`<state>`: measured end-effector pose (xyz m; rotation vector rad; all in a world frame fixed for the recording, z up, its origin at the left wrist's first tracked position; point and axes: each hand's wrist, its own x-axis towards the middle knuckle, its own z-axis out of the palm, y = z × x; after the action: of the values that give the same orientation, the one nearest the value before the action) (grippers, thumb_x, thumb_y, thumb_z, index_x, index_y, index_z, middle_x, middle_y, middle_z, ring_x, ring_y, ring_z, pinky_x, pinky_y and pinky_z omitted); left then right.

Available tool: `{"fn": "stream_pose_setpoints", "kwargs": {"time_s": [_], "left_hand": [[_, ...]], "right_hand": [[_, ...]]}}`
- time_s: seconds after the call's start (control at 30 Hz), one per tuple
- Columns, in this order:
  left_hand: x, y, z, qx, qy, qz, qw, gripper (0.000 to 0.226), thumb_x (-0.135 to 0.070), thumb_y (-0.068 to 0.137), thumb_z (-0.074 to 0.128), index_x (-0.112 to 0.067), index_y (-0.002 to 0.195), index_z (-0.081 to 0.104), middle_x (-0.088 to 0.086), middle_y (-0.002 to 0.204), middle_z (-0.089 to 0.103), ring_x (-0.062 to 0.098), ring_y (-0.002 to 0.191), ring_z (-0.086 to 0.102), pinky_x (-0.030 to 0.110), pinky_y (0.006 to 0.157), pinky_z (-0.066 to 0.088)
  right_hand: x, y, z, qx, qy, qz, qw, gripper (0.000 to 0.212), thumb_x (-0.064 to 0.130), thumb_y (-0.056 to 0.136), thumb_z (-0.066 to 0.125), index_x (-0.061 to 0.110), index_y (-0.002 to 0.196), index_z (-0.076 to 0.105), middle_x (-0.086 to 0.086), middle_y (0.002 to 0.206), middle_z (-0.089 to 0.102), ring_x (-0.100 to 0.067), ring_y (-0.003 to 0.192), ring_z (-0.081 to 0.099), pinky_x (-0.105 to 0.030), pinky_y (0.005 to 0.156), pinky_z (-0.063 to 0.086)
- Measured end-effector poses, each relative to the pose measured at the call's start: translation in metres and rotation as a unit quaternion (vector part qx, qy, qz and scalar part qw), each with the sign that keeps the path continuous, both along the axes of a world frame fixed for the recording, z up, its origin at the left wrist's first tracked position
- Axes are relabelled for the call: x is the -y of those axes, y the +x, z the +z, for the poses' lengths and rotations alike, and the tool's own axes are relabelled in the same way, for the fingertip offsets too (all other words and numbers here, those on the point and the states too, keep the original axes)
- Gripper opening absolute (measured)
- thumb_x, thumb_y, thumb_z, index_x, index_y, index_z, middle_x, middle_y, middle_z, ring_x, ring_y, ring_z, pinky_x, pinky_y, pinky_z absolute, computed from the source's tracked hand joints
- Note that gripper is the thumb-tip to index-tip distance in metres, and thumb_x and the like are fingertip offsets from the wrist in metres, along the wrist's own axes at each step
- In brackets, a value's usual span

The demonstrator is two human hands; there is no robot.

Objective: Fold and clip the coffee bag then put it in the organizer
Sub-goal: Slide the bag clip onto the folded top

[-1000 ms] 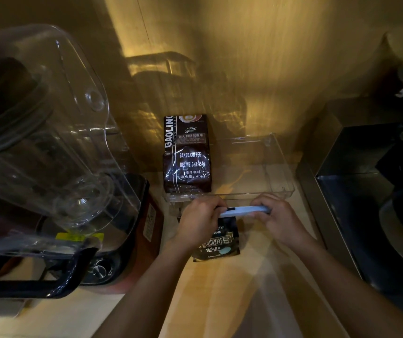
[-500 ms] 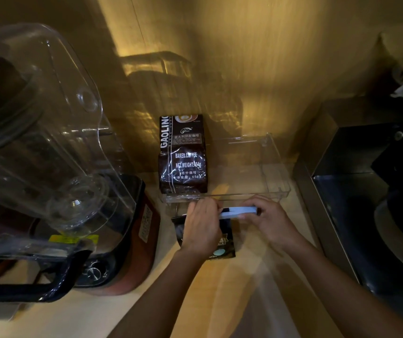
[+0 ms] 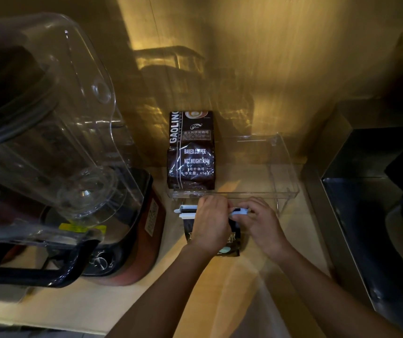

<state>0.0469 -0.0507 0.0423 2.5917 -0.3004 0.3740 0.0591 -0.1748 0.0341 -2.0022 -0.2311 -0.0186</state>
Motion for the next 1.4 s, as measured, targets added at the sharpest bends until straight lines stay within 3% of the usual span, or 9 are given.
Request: {"fn": "stream_pose_setpoints", "kwargs": {"time_s": [0.1,0.33,0.57,0.63,0.8,0.9,1.1,1.27,1.4], "left_hand": [[0.002,0.0,0.0,0.003,-0.012,0.013,1.0,0.005,0.007,0.074,0.058,0.003,0.074,0.057,0.022,0.07,0.061,0.036,0.072,0.056,0.036,0.072,0.031],[0.007,0.0,0.0,0.028,-0.022,0.009,0.999,0.009,0.014,0.072,0.059,0.005,0.073,0.057,0.024,0.07,0.059,0.037,0.071,0.055,0.043,0.067,0.041],[-0.006,-0.003,0.002,0.044,0.015,-0.019,0.999,0.004,-0.003,0.077,0.062,-0.003,0.074,0.06,0.015,0.072,0.063,0.032,0.073,0.058,0.033,0.072,0.03],[-0.019,-0.002,0.004,0.043,0.013,0.004,0.999,0.006,-0.008,0.076,0.064,-0.006,0.072,0.06,0.012,0.071,0.064,0.029,0.073,0.059,0.031,0.073,0.028],[-0.028,-0.003,0.003,0.023,-0.007,0.011,1.0,0.014,0.003,0.073,0.068,-0.006,0.072,0.059,0.013,0.072,0.065,0.03,0.072,0.059,0.028,0.071,0.03],[-0.022,-0.007,-0.003,0.018,-0.029,0.029,0.999,0.01,0.004,0.077,0.064,-0.005,0.076,0.06,0.014,0.08,0.068,0.029,0.079,0.06,0.033,0.076,0.04],[-0.023,-0.005,0.001,0.023,-0.032,0.005,0.999,0.007,-0.004,0.081,0.064,-0.007,0.076,0.06,0.012,0.077,0.067,0.028,0.076,0.059,0.036,0.071,0.043],[-0.043,-0.005,0.004,-0.012,0.008,-0.03,0.999,0.021,-0.03,0.084,0.062,-0.015,0.098,0.058,0.005,0.096,0.066,0.02,0.091,0.057,0.035,0.081,0.04],[-0.055,-0.004,0.008,-0.029,0.046,-0.043,0.998,0.031,-0.033,0.083,0.062,-0.014,0.108,0.059,0.006,0.105,0.066,0.022,0.097,0.057,0.036,0.084,0.04]], "right_hand": [[-0.001,-0.001,0.0,0.014,-0.022,0.006,1.0,0.01,0.005,0.071,0.069,0.011,0.079,0.066,0.02,0.076,0.05,-0.015,0.085,0.047,-0.037,0.083,0.035],[-0.005,0.0,-0.004,0.016,-0.038,0.003,0.999,0.01,0.006,0.074,0.067,0.012,0.082,0.065,0.009,0.083,0.053,-0.009,0.087,0.043,-0.028,0.082,0.028],[0.009,0.004,-0.004,0.058,-0.076,0.049,0.994,0.013,0.007,0.072,0.07,0.011,0.084,0.066,0.016,0.082,0.052,-0.004,0.084,0.044,-0.022,0.076,0.024],[0.009,0.004,-0.004,0.053,-0.064,0.037,0.996,0.013,0.006,0.071,0.07,0.01,0.083,0.067,0.01,0.083,0.054,-0.009,0.085,0.045,-0.028,0.079,0.027],[0.002,0.002,-0.009,0.028,-0.028,0.027,0.999,0.011,0.006,0.073,0.068,0.01,0.082,0.066,0.019,0.079,0.051,0.006,0.084,0.043,-0.04,0.082,0.037],[0.001,0.004,-0.011,-0.005,-0.001,0.034,0.999,0.015,0.006,0.073,0.067,0.018,0.08,0.064,0.017,0.083,0.052,-0.015,0.09,0.049,-0.044,0.083,0.042],[0.003,0.002,-0.014,-0.091,0.139,-0.006,0.986,0.034,0.0,0.071,0.067,0.034,0.068,0.063,0.006,0.087,0.059,-0.014,0.084,0.056,-0.035,0.076,0.045],[0.005,0.0,-0.014,-0.106,0.141,0.001,0.984,0.027,0.003,0.073,0.066,0.03,0.072,0.064,0.003,0.089,0.059,-0.013,0.085,0.056,-0.028,0.071,0.045],[0.003,0.001,-0.014,-0.11,0.135,-0.006,0.985,0.025,0.004,0.074,0.067,0.028,0.073,0.063,0.003,0.09,0.059,-0.012,0.085,0.056,-0.028,0.072,0.045]]}}
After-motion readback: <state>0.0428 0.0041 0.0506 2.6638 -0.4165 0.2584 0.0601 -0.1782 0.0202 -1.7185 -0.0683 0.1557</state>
